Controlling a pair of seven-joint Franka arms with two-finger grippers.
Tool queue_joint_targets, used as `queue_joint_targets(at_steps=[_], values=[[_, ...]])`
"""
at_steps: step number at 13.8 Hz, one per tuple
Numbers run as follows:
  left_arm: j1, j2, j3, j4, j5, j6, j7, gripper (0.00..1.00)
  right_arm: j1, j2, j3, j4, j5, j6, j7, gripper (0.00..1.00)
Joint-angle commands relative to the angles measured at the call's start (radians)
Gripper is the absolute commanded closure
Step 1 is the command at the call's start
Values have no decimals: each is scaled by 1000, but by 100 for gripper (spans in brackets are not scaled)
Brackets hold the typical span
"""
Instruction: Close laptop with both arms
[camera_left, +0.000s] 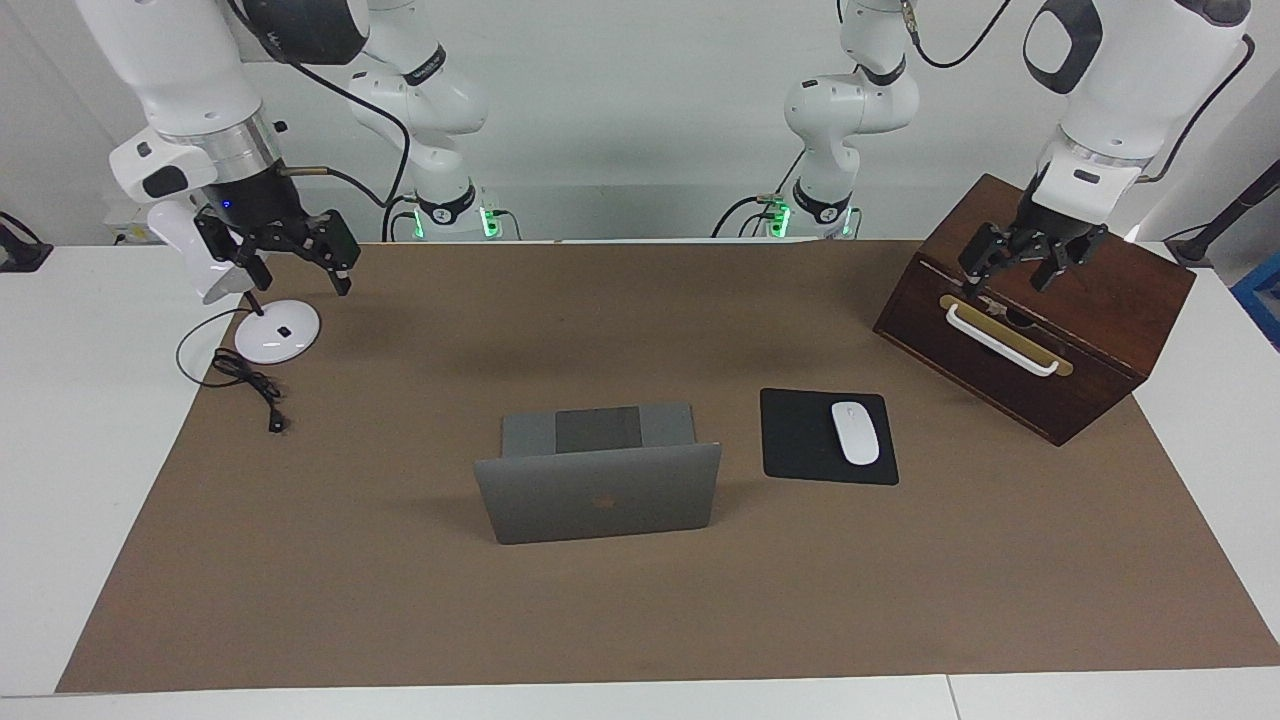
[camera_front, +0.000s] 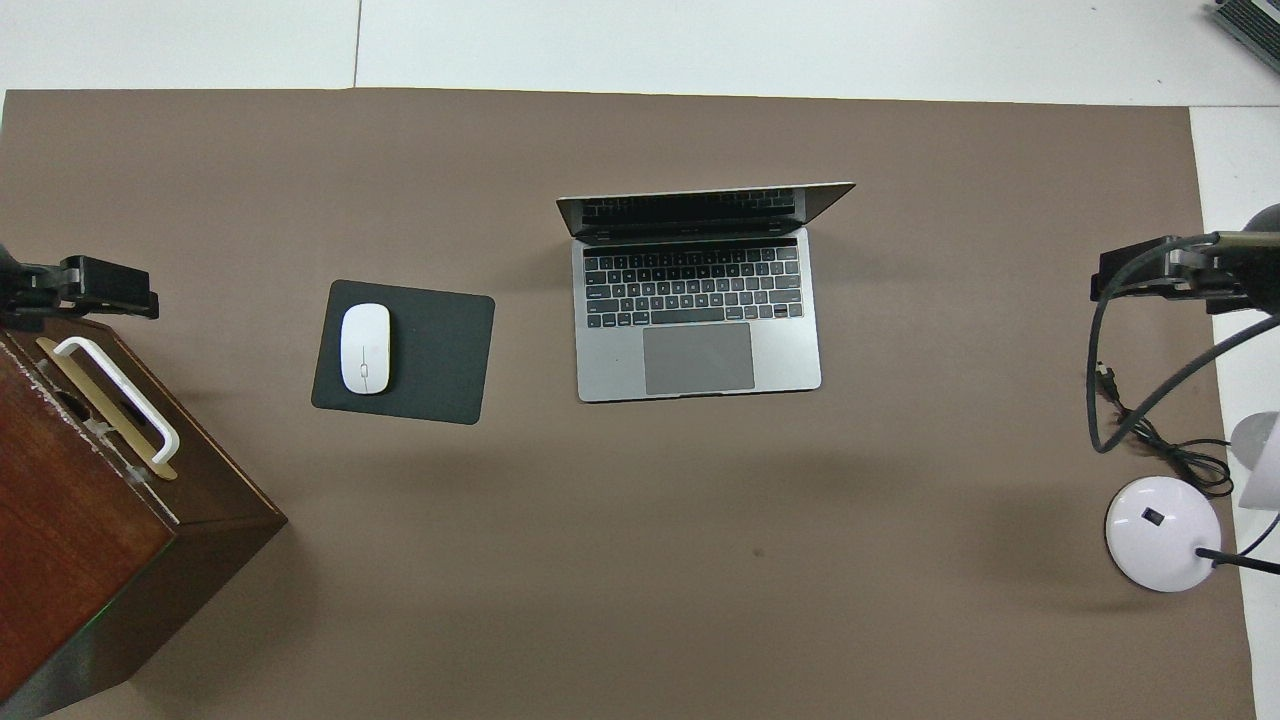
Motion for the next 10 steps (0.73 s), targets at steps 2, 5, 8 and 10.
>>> queue_joint_targets(at_steps=[2,5,8,10], values=[[19,-1,-6,13,-13,-14,22,0,-13,-25,8,-27,34,7,-4,0],[19,-2,-5,7,-13,-8,25,0,-12,-25,8,-27,34,5,-3,0],[22,-4,-5,0,-13,3,16,0,-12,-25,8,-27,34,4,-6,0],[22,-4,-6,-2,-13,5,10,0,-12,-25,10,-27,34,4,-4,0]])
